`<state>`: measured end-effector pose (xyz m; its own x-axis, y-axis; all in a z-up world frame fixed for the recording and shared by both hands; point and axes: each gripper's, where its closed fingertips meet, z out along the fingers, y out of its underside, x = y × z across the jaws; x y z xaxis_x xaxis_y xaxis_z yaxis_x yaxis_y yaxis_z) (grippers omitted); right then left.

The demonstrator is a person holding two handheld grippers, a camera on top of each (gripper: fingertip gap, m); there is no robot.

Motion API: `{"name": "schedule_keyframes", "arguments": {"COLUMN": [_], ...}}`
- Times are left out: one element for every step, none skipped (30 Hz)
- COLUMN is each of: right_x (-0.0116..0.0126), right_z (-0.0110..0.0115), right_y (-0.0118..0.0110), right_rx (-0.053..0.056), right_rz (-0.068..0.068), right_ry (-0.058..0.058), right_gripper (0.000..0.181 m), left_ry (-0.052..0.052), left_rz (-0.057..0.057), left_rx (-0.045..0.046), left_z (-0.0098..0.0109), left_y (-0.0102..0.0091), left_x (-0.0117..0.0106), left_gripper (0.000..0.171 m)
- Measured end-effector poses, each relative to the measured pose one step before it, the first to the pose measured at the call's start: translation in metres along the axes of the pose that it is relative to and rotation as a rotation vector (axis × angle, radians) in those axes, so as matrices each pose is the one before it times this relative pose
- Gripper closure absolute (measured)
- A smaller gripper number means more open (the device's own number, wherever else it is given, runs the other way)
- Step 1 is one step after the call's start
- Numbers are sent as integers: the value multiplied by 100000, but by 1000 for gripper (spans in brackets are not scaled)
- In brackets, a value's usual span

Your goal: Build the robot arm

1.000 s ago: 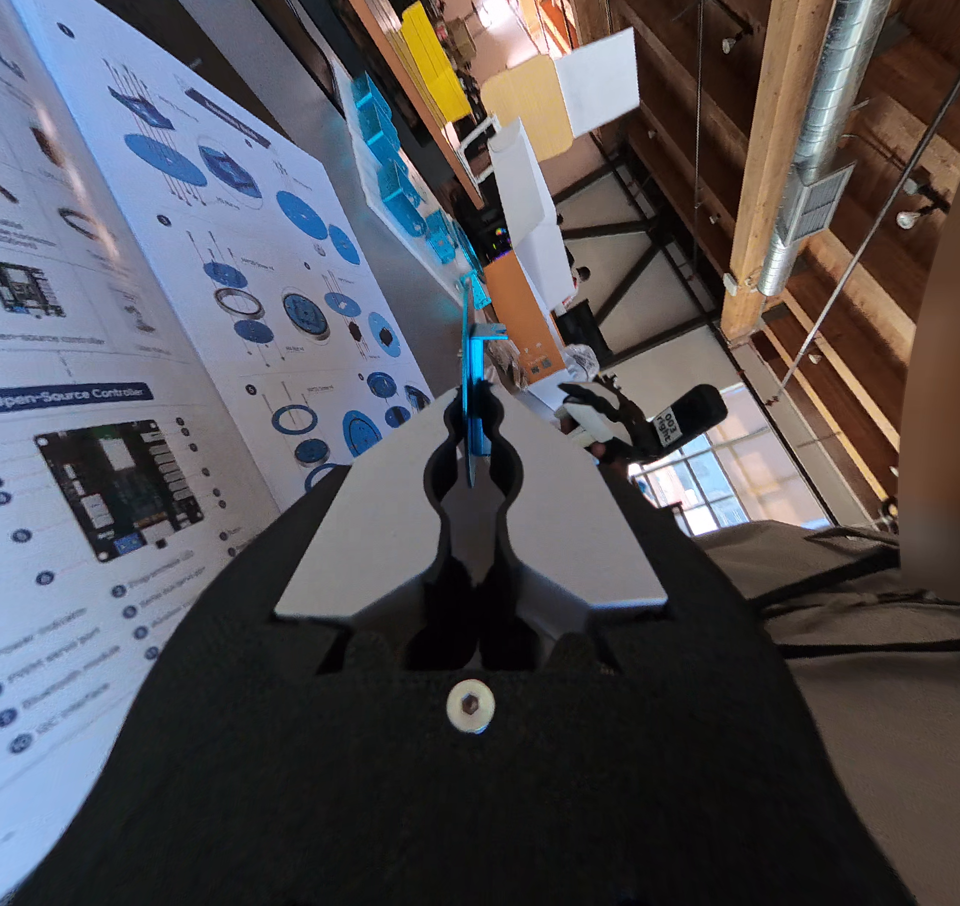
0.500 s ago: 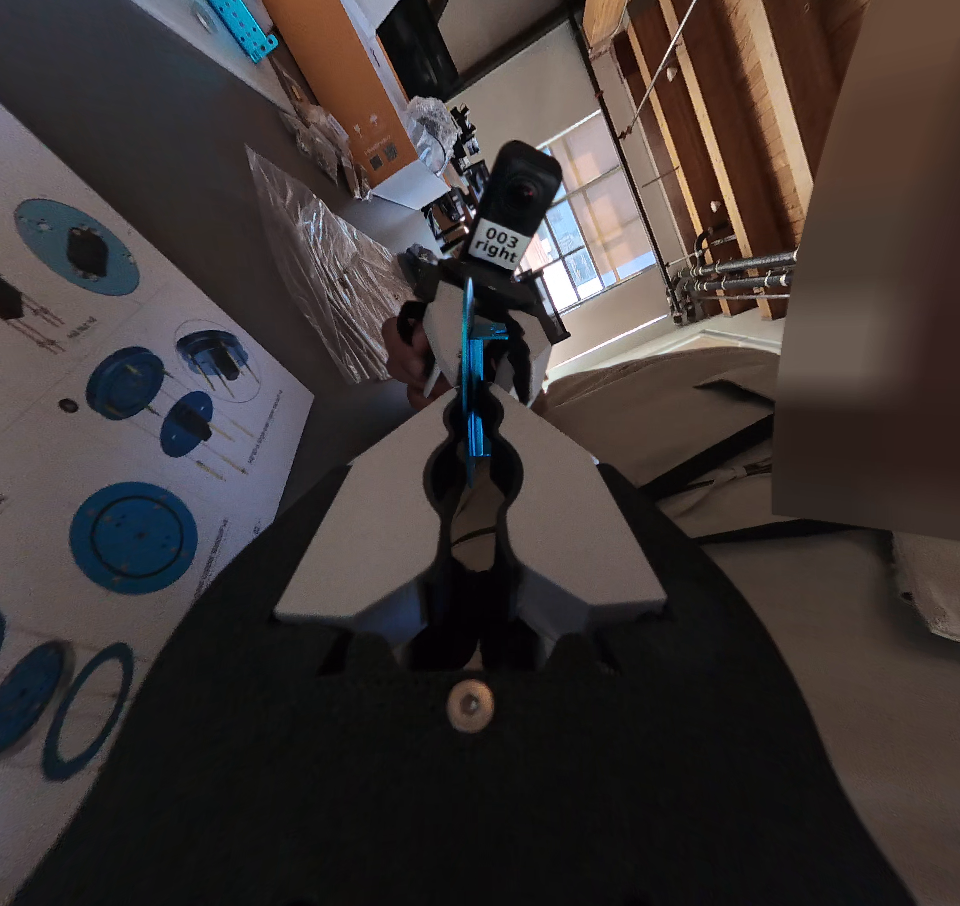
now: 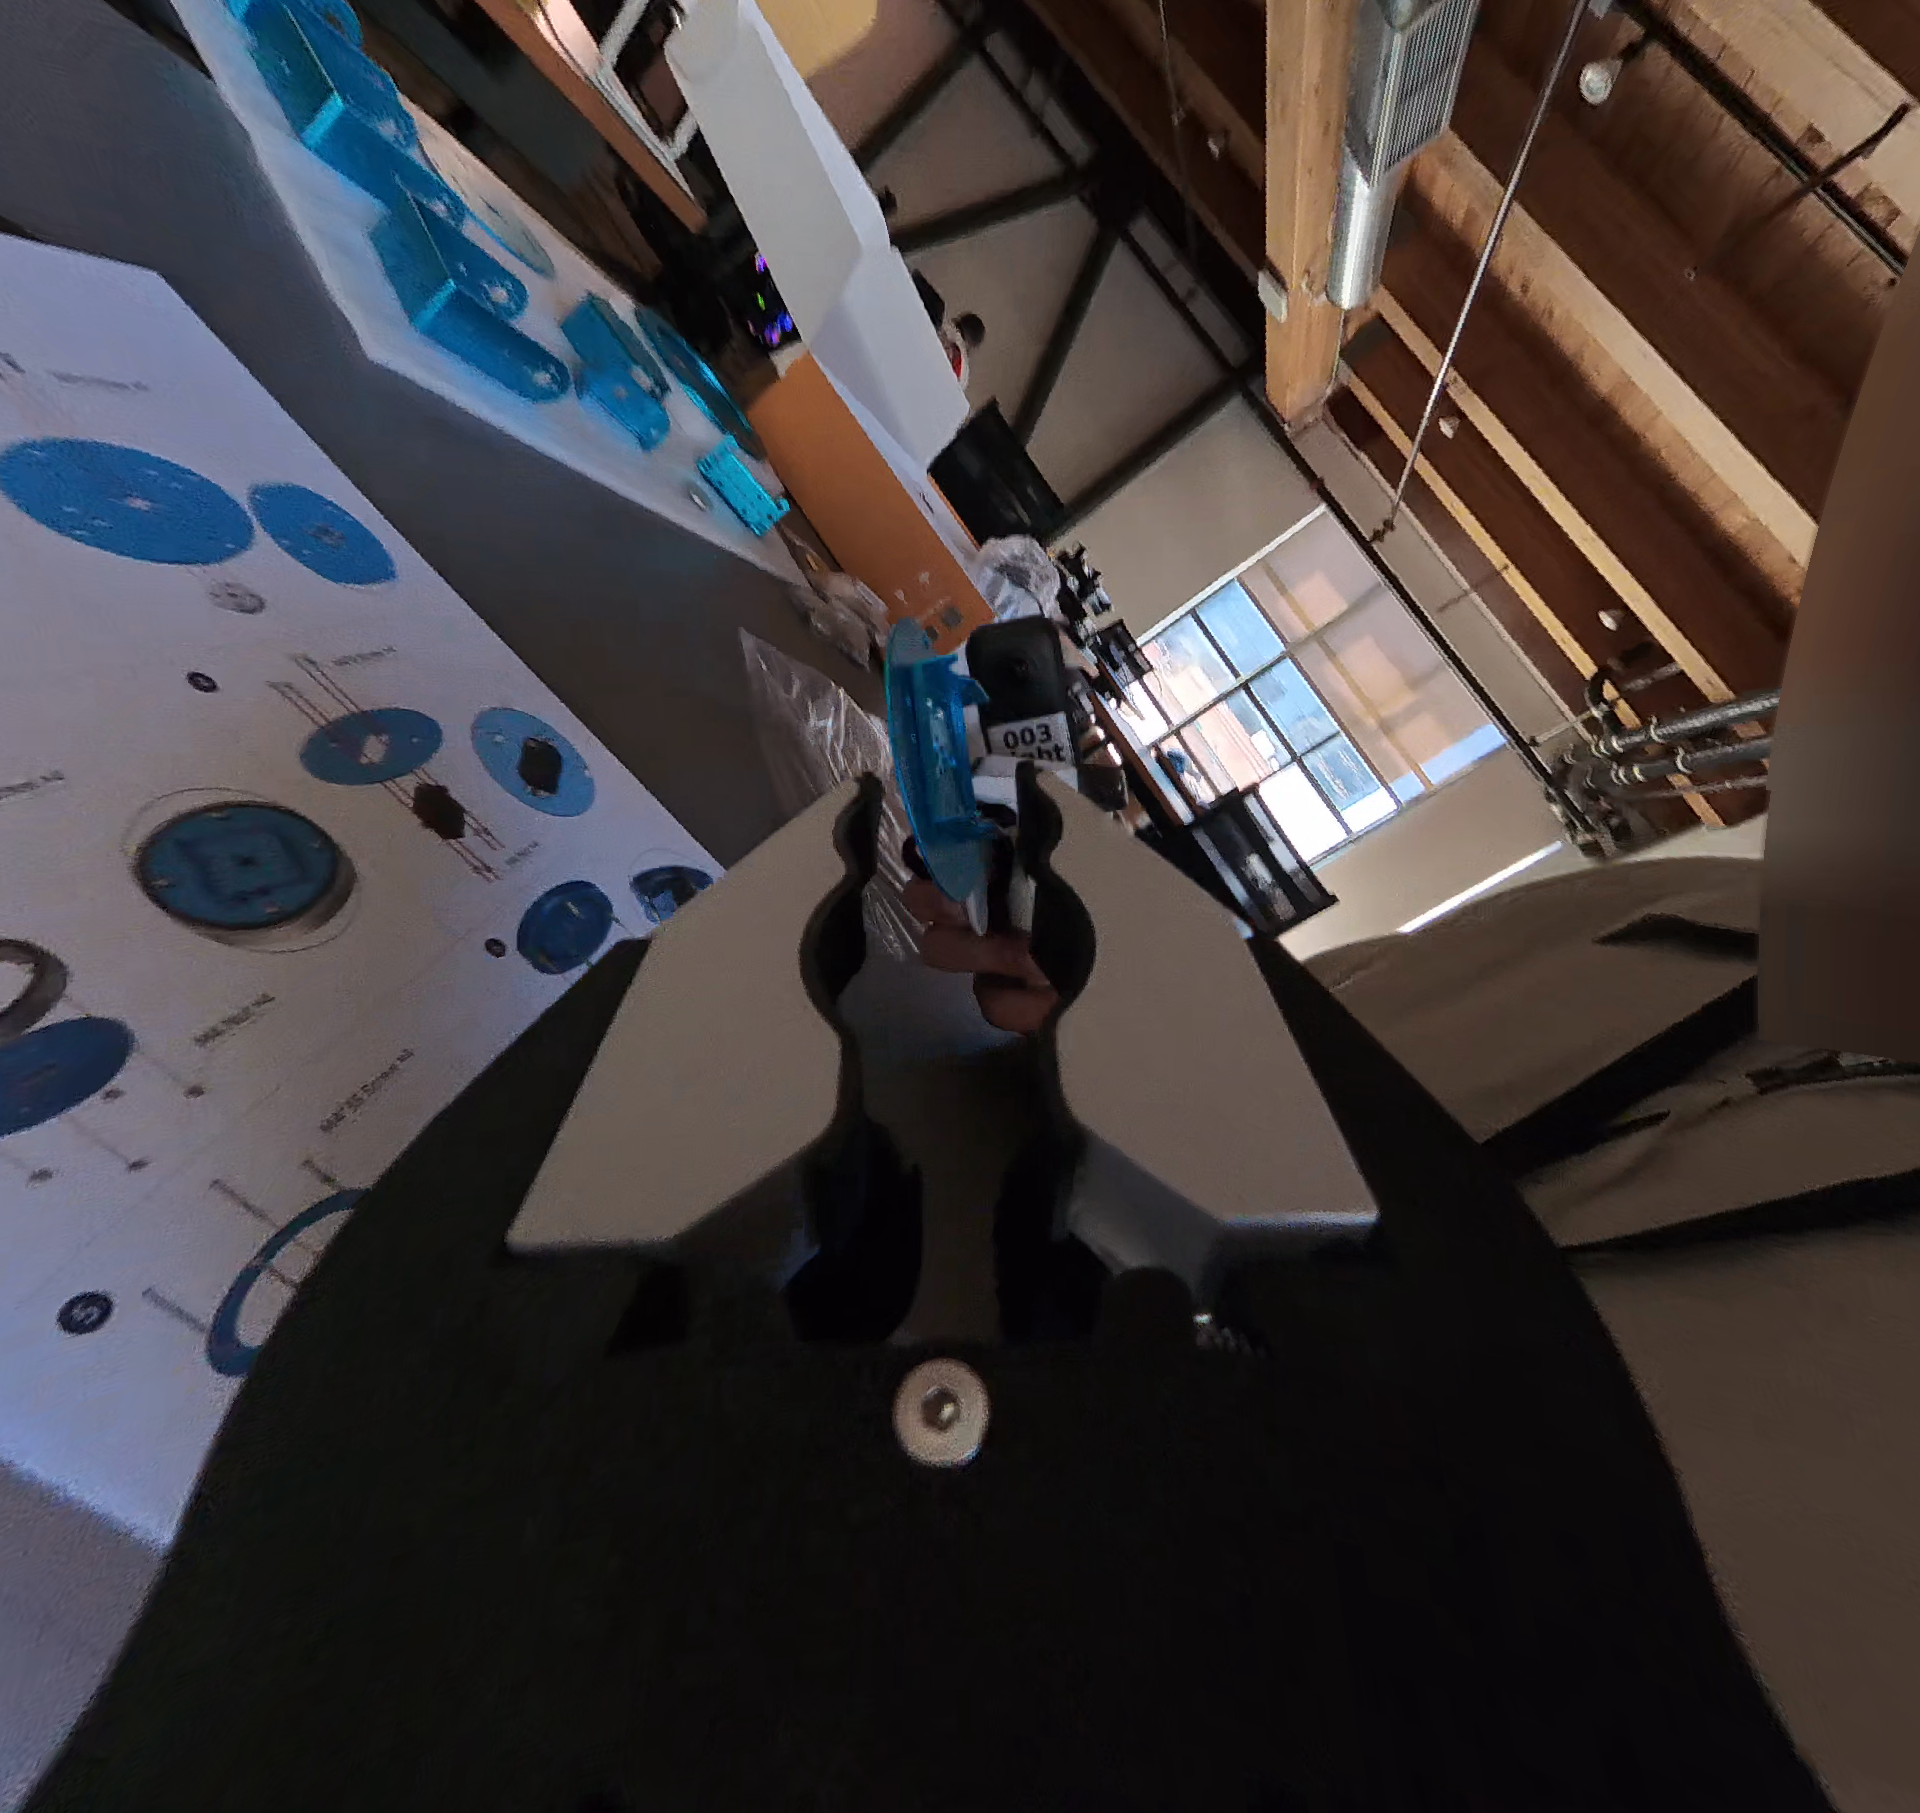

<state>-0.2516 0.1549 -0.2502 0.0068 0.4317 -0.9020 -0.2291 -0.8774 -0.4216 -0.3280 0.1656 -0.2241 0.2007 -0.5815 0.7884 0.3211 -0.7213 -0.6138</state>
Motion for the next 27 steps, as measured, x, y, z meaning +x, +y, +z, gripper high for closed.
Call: {"name": "schedule_keyframes", "arguments": {"right_x": [234,115,-21,-76,-52,-45,43,95,50,-24,-9,-12,-29,-61,-51,-80,-54,43,37,-38,-59,-63,-45,-52,-54,-62,-109], "right_z": [-345,-216,-136,-85,-40,10,-26,-27,-15,-17,-19,9,15,8,-4,22,27,20,20,34,72,94,105,131,145,119,88], "right_y": [-514,-256,-107,-115,21,78,-2,-16,58,18,47,91,79,10,32,69,44,33,42,75,119,205,224,281,370,476,442], "right_rx": [2552,457,-46,543,-56,-277,498,351,-252,-5,-135,-542,-471,-11,-197,-402,-191,-164,-377,-578,-908,-1395,-1539,-2304,-3336,-4505,-4452], "right_rz": [171,101,915,1467,1655,600,320,114,379,599,552,192,-42,-48,38,-163,-441,-780,-660,-319,17,-10,-296,-688,-874,-936,-1102], "right_ry": [1373,338,-598,-939,-799,-712,20,334,-8,-423,-313,-222,-236,-371,-188,-287,15,611,481,-49,-323,-286,-86,-77,61,27,-15], "right_gripper": [181,181,181,181,181,181,181,181,181,181,181,181,181,181,181,181,181,181,181,181,181,181,181,181,181,181,181], "left_ry": [-810,-1496,-1996,-1839,-1072,-54,590,845,1144,1585,1726,1129,248,-108,98,478,540,325,134,-40,-119,-139,-516,-867,-328,424,827], "left_rz": [1362,1299,1067,371,-436,-988,-1408,-1521,-1445,-1455,-1322,-931,-402,48,164,-18,-234,-256,-155,-48,122,339,529,658,944,1424,1765], "left_rx": [4148,4027,3162,2062,1038,117,-363,-182,178,62,-474,-727,-407,96,257,-71,-328,-84,251,323,165,-72,-57,25,-660,-2524,-4303], "left_z": [-391,-335,-243,-112,33,169,240,300,311,339,347,315,269,202,168,142,126,72,29,-31,-63,-116,-164,-203,-205,-185,-164], "left_y": [-115,-52,72,230,351,428,426,336,243,233,247,226,117,24,-12,5,26,-8,-60,-82,-81,-88,-153,-247,-256,-145,-56], "left_x": [83,-43,-171,-231,-200,-95,-19,42,106,189,216,134,22,-10,45,91,79,62,35,18,-15,-30,-94,-179,-85,25,84], "left_gripper": [147,148,148,150,150,150,151,151,151,152,153,154,154,154,155,155,156,156,157,157,157,157,157,157,158,157,157]}}
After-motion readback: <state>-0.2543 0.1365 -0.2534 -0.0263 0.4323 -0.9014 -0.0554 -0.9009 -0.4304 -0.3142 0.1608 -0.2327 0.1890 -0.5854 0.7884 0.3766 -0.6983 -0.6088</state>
